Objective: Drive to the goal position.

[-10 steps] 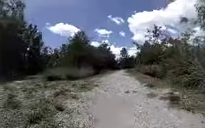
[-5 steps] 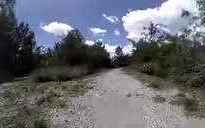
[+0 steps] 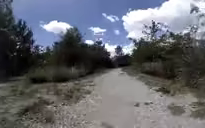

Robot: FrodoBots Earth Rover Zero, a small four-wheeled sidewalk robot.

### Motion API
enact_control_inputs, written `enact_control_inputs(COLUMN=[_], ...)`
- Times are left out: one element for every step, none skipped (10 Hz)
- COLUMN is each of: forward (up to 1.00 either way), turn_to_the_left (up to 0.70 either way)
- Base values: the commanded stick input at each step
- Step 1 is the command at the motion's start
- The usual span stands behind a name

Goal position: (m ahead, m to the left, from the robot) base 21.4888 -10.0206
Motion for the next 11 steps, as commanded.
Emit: enact_control_inputs(forward=[0.7, 0.7, 0.7, 0.7, 0.7, 0.7, 0.7, 0.7, 0.7, 0.7, 0.7], turn_to_the_left=[0.0, 0.0, 0.0, 0.0, 0.0, 0.0, 0.0, 0.0, 0.0, 0.0, 0.0])
